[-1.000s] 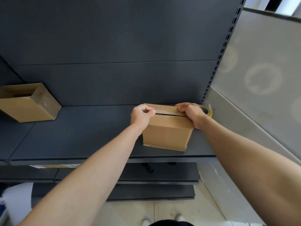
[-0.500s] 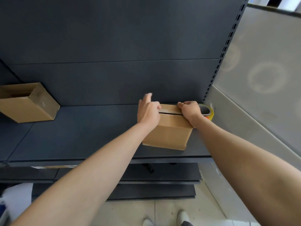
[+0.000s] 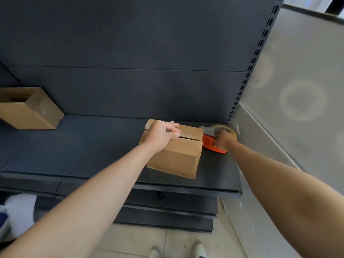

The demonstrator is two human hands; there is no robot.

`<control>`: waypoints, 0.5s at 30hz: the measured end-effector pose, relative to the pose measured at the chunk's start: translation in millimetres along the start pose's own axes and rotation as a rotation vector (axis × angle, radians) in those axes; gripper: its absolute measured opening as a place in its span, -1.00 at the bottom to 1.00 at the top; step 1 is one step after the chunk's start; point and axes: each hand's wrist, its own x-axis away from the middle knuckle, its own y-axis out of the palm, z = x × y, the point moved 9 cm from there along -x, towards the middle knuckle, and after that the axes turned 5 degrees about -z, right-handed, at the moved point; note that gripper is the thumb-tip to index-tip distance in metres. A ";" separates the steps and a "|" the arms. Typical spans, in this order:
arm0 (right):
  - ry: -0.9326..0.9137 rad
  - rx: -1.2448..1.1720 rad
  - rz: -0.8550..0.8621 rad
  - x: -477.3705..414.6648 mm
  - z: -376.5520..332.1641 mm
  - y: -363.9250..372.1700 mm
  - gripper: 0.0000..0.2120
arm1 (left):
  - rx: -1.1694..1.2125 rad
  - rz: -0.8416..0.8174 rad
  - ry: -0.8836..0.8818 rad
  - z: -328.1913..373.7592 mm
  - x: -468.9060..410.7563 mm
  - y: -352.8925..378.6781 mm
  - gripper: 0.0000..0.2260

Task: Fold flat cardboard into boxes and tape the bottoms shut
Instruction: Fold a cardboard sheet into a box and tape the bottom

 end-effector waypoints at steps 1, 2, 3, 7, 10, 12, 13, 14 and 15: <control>0.001 0.002 -0.012 -1.7 2.8 2.6 -0.37 | 0.008 0.009 -0.008 -0.9 -0.3 -0.1 -0.87; 0.006 -0.002 -0.032 -5.1 6.7 7.0 -0.39 | 0.017 0.016 -0.013 -1.7 -0.3 -0.2 -0.88; 0.005 0.017 -0.039 -9.2 9.4 10.6 -0.43 | 0.028 0.022 -0.017 -2.6 -0.3 -0.2 -0.88; -0.051 0.032 0.049 -12.6 0.4 -1.2 -0.54 | 0.058 0.020 -0.020 -0.8 -2.0 -0.1 -0.89; -0.176 -0.242 0.096 -4.3 -16.5 -25.0 -0.57 | 0.030 0.007 -0.030 0.8 -4.9 -0.9 -0.89; -0.261 -0.527 0.060 11.1 -26.8 -45.9 -0.65 | 0.033 -0.002 -0.032 0.0 -7.3 -0.7 -0.89; -0.301 -0.638 0.037 20.7 -31.7 -58.0 -0.70 | 0.034 0.000 -0.030 -0.2 -7.9 -0.7 -0.89; -0.331 -0.704 0.027 32.3 -36.7 -72.0 -0.71 | 0.029 0.003 -0.027 0.3 -8.1 -1.0 -0.89; -0.357 -0.731 0.028 44.2 -41.6 -86.1 -0.68 | 0.023 0.008 -0.022 0.3 -8.4 -1.5 -0.89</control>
